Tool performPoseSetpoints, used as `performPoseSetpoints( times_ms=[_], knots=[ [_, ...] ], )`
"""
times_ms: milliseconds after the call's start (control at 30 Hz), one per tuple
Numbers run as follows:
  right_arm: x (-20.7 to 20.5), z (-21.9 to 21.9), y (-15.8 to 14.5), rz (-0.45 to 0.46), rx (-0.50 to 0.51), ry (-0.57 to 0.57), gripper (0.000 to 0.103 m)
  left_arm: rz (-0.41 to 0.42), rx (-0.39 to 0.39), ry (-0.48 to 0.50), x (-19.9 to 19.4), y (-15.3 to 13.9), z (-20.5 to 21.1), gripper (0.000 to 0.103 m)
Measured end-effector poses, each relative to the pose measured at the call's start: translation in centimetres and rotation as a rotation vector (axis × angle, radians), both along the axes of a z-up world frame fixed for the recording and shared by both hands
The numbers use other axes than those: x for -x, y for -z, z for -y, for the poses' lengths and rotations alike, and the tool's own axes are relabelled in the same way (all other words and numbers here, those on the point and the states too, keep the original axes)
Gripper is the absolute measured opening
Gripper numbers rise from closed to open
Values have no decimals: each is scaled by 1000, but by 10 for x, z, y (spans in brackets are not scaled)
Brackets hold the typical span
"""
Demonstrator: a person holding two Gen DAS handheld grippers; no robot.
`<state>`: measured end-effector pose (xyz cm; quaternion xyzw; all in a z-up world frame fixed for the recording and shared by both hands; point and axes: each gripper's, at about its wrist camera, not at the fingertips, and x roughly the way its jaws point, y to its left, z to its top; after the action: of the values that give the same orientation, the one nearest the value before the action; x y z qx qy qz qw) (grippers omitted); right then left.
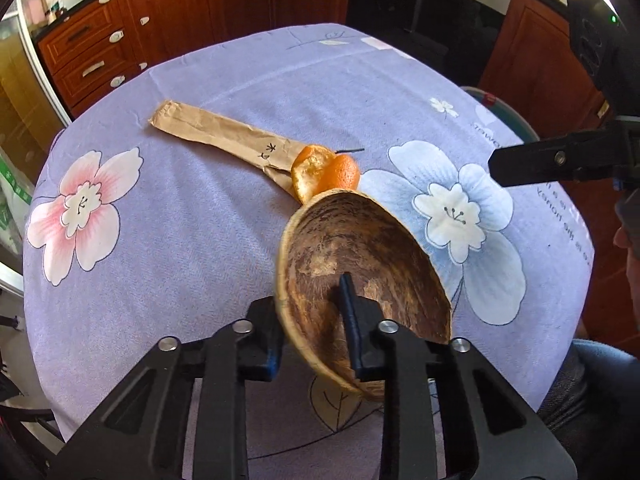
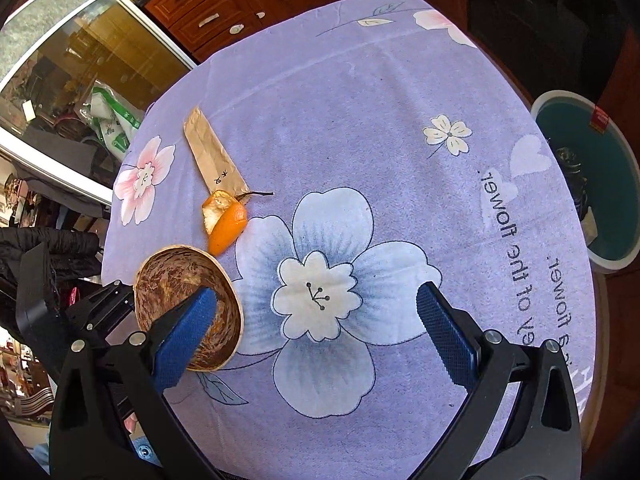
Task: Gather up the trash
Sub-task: 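Grasp the brown coconut shell by its rim with the left gripper, then grasp the brown paper strip and orange peel with the right gripper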
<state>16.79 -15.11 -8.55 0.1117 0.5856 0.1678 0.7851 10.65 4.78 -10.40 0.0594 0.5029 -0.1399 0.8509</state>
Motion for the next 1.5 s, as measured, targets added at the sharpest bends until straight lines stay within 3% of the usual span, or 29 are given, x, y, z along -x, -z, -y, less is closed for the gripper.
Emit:
performPoseSetpoints(
  times_ms=[267, 467, 667, 900, 1100, 1267, 1433, 1500],
  knots=[
    [-8, -23, -7, 65, -4, -71, 96, 41, 13, -140, -16, -20, -44, 12],
    [-29, -67, -10, 156, 93, -212, 95, 38, 66, -238, -28, -22, -87, 12],
    [-49, -108, 9, 165, 195, -371, 68, 25, 87, -239, -36, -16, -102, 13],
    [-64, -135, 30, 150, 243, -478, 64, 3, 120, -237, -45, -7, -111, 14],
    [-68, -153, 33, 203, 286, -530, 63, -6, 133, -245, -49, -3, -114, 15],
    [-57, -164, 30, 232, 296, -551, 31, -10, 149, -248, -49, 1, -116, 16],
    [-44, -168, 25, 227, 293, -550, 11, -9, 156, -253, -47, 4, -116, 17],
    [-40, -167, 17, 228, 266, -534, 10, -7, 162, -259, -46, 4, -117, 17]
  ],
)
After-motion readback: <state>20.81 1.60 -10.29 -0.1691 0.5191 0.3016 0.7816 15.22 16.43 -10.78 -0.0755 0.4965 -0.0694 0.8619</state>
